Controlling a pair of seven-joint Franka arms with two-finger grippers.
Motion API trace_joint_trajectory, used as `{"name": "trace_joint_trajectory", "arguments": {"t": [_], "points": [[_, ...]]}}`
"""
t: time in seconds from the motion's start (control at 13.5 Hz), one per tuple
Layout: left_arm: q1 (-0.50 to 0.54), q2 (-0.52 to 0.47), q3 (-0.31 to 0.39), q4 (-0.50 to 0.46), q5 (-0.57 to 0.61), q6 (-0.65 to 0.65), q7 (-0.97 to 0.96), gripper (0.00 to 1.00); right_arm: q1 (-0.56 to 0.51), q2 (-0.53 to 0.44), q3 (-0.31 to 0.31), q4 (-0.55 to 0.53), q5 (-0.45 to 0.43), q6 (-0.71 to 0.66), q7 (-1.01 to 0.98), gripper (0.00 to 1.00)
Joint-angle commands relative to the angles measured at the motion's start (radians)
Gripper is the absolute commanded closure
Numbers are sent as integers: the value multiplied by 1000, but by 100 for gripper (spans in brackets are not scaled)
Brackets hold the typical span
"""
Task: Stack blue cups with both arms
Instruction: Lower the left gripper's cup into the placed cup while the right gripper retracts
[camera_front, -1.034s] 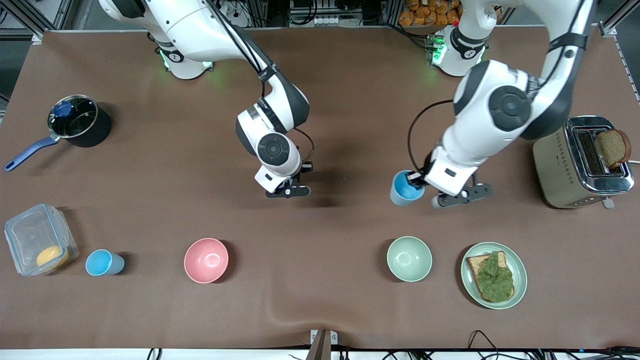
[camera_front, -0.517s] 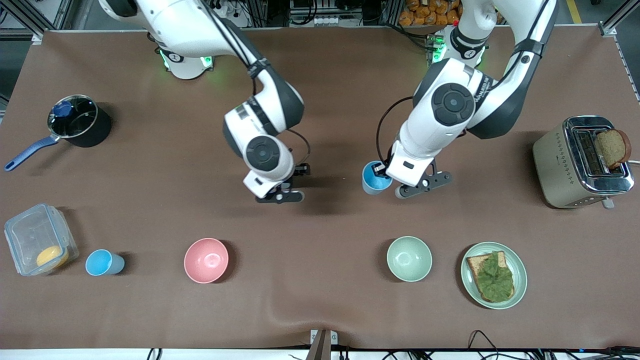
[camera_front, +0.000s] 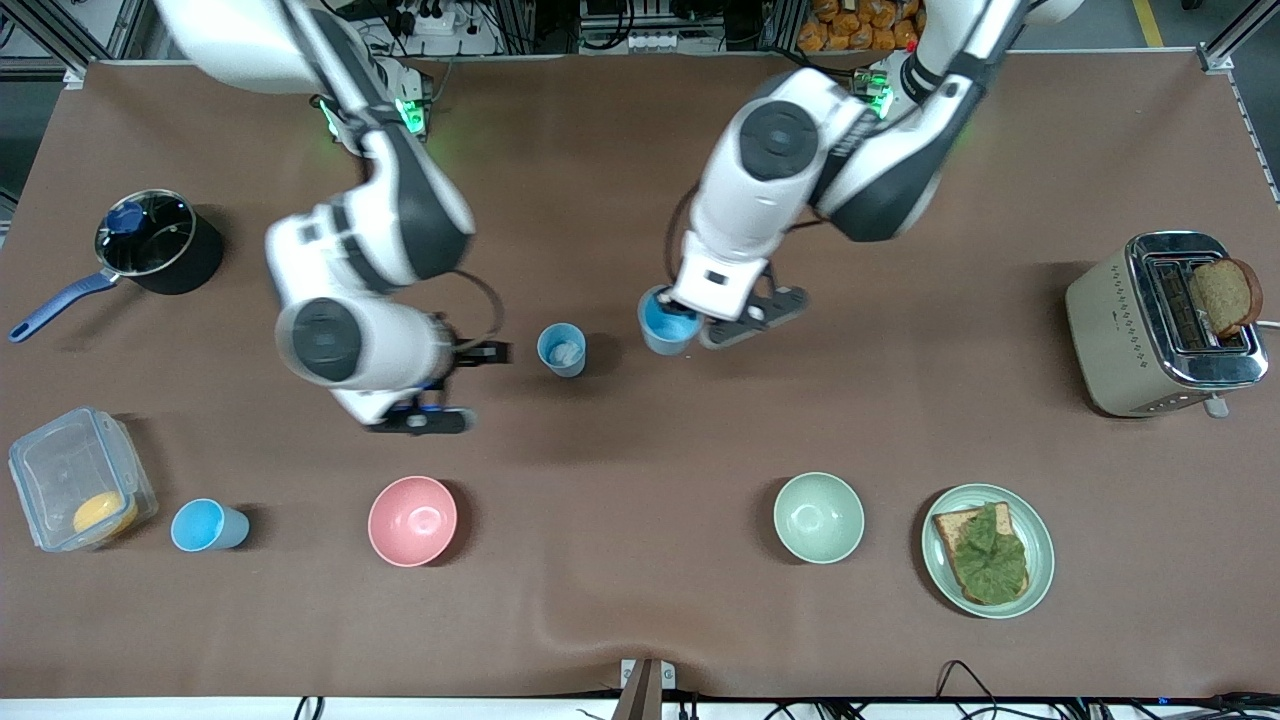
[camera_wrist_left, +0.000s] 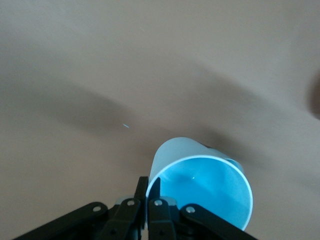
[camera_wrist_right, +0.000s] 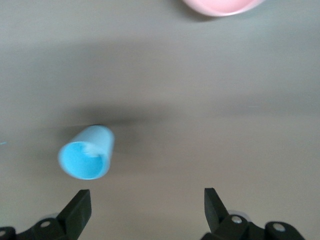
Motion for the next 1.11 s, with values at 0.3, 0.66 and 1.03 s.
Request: {"name": "trace_joint_trajectory", "arguments": {"t": [0.3,0.66,1.03], "points": [[-131,235,21,179,-7,168,-92,100,-137,-62,17,-47,-88,-25,-124,0],[-192,284,42,187,20,199,-95,100,-222,-216,16,-153,-91,8,-198,0],[-217,327,58,185,22,209,-92,100,-341,-388,14,-221,-94,27,-201,0]]}}
